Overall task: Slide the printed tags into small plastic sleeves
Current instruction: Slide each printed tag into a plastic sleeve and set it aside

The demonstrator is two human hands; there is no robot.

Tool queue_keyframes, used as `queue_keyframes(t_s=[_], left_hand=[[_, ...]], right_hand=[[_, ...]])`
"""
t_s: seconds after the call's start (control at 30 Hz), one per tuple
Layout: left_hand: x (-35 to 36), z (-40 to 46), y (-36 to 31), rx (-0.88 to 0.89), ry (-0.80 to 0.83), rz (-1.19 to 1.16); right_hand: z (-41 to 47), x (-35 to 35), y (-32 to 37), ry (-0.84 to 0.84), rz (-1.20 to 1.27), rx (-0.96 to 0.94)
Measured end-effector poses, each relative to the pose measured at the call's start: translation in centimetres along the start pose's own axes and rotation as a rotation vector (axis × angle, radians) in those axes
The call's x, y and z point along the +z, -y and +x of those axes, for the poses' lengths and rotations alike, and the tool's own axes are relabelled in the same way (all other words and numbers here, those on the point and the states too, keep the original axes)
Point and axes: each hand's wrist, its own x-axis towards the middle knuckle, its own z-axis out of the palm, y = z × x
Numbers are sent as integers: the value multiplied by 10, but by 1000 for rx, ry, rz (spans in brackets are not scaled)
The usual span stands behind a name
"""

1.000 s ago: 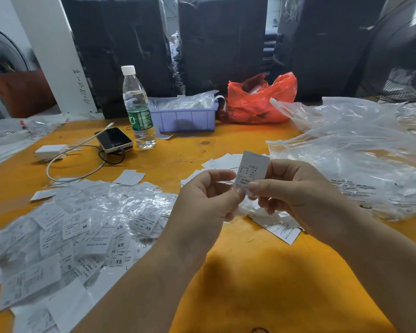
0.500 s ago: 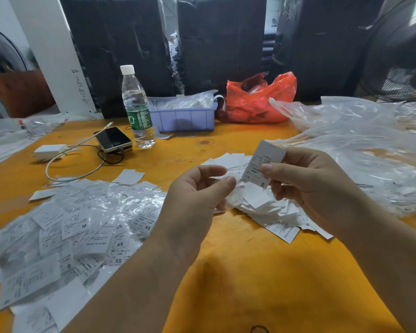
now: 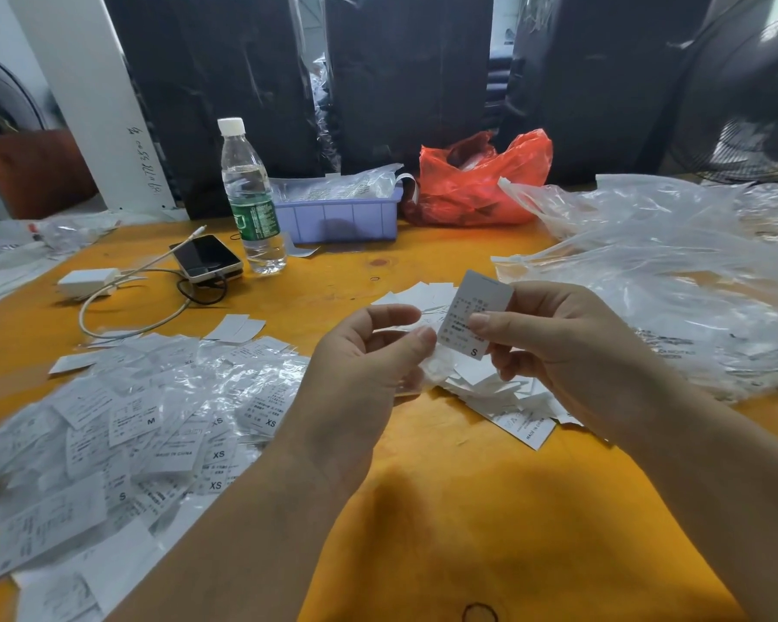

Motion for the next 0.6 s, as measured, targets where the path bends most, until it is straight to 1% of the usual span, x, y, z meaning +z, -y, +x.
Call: queue_keyframes(t_s=[0.2, 0.43, 0.6], left_hand=[[0, 0, 1, -24, 28, 15], [0, -1, 2, -5, 62, 35], [0, -2, 2, 8, 70, 51]], right_hand=[[1, 3, -4, 78, 31, 43], [0, 6, -6, 85, 41, 47], [0, 8, -7, 55, 47, 40]])
